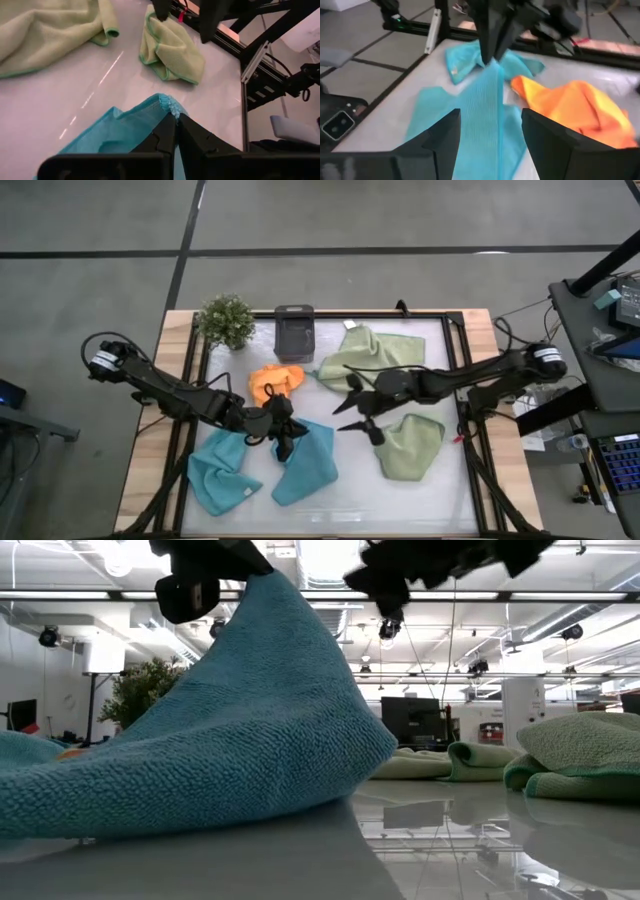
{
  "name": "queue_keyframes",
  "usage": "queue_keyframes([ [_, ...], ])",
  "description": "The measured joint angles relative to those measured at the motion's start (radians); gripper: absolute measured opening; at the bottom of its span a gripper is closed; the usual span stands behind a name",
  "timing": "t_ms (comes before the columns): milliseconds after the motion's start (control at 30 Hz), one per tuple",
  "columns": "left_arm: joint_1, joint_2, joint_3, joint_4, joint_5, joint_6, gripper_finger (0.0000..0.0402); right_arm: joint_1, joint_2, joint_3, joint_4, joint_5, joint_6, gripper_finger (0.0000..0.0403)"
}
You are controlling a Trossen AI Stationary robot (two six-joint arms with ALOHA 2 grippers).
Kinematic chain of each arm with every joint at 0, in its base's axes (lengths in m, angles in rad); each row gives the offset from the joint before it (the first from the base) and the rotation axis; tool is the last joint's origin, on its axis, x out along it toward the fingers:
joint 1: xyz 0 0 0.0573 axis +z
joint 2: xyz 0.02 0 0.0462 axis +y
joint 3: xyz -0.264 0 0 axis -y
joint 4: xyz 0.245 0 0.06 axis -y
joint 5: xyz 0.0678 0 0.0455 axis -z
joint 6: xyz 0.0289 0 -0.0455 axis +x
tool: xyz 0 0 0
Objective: Fold microfiber towels
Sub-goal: Fold the right blue towel
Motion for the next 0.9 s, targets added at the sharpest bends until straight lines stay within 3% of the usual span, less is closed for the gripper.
queue_keyframes([
  [467,-0.029,0.000,0.000,0.001,0.002,-0.037,0.0001,-0.045,0.303,0.311,-0.117,-0.258,-0.044,0.0201],
  [700,-0.028,0.000,0.000,0.000,0.002,-0.035,0.0001,-0.049,0.410,0.426,-0.214,-0.332,-0.086,0.0200],
  [800,-0.028,0.000,0.000,-0.001,0.002,-0.033,0.0001,-0.049,0.431,0.447,-0.223,-0.358,-0.093,0.0183],
  [900,-0.028,0.000,0.000,-0.001,0.003,-0.033,0.0001,-0.049,0.425,0.451,-0.221,-0.358,-0.118,0.0141],
])
